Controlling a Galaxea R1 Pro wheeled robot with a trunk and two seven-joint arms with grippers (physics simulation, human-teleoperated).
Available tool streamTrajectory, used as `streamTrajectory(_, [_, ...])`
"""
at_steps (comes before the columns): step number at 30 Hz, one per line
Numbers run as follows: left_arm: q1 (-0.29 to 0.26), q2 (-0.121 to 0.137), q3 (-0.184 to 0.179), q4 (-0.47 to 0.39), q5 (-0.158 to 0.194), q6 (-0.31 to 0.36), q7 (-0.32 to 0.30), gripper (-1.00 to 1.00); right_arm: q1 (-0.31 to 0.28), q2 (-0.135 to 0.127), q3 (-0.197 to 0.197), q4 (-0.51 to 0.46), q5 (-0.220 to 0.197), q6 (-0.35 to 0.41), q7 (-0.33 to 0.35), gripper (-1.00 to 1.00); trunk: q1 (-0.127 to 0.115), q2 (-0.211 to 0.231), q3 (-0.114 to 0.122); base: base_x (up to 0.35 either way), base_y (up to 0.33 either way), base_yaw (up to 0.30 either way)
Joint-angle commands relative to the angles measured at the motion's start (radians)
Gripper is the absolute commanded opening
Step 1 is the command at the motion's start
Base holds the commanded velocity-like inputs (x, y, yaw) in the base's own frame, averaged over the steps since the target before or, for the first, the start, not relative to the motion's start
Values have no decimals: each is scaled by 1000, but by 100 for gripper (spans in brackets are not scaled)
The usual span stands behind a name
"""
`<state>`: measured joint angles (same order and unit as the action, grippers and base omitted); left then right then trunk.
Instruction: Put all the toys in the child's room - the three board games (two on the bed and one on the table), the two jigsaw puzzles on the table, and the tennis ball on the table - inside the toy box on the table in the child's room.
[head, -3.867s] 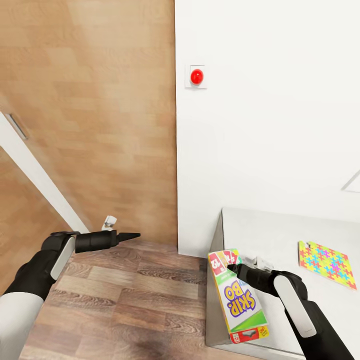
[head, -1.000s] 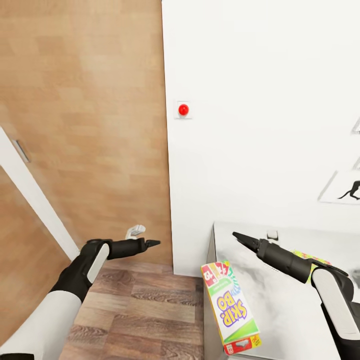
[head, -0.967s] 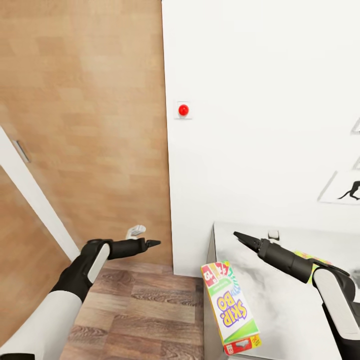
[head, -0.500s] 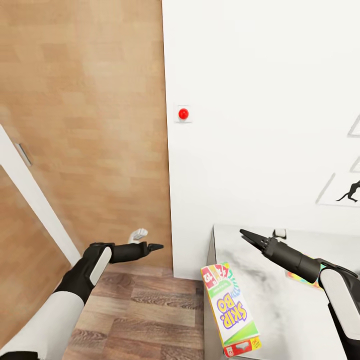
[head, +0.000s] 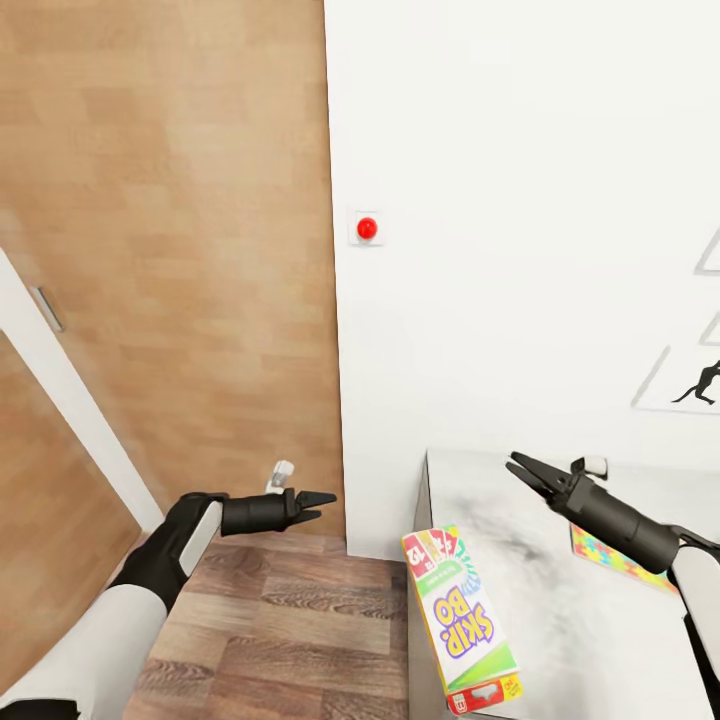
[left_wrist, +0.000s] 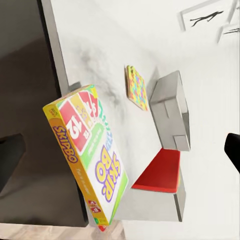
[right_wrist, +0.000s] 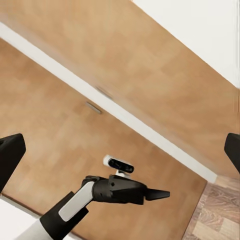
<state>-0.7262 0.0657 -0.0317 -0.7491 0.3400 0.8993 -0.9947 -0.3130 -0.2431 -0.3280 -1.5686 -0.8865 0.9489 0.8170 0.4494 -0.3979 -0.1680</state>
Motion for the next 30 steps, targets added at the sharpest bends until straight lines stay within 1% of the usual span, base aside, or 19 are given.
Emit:
streamTrajectory(1, [-1,2,-2,1,5,6,-5,100,7,0,-9,0,1,5,7,100,1,-2,-2,0,0,0])
streamTrajectory(4, [-1,4,1,3,8,11,-17,100,40,1,-51,-1,-1,5,16,100,1,-2,-2,0,0,0])
streamTrajectory(10, [-1,3,-5,3,10,13,-23,100,57,1,-107,-1,-6,6,21,100,1,-2,-2,0,-7,0])
streamTrajectory(12, [-1,2,-6,4,7,13,-23,100,61,1,-118,-1,-7,6,22,100,1,-2,-2,0,-123,0])
streamTrajectory(17, [-1,5,-2,4,8,15,-25,100,65,1,-126,-1,-7,5,22,100,1,-2,-2,0,-197,0])
streamTrajectory(26, [-1,5,-3,4,10,15,-25,100,66,2,-130,-1,-7,5,22,100,1,-2,-2,0,-69,0])
streamTrajectory(30, [-1,5,-5,3,10,15,-25,100,66,2,-130,-1,-6,5,22,100,1,-2,-2,0,-180,0])
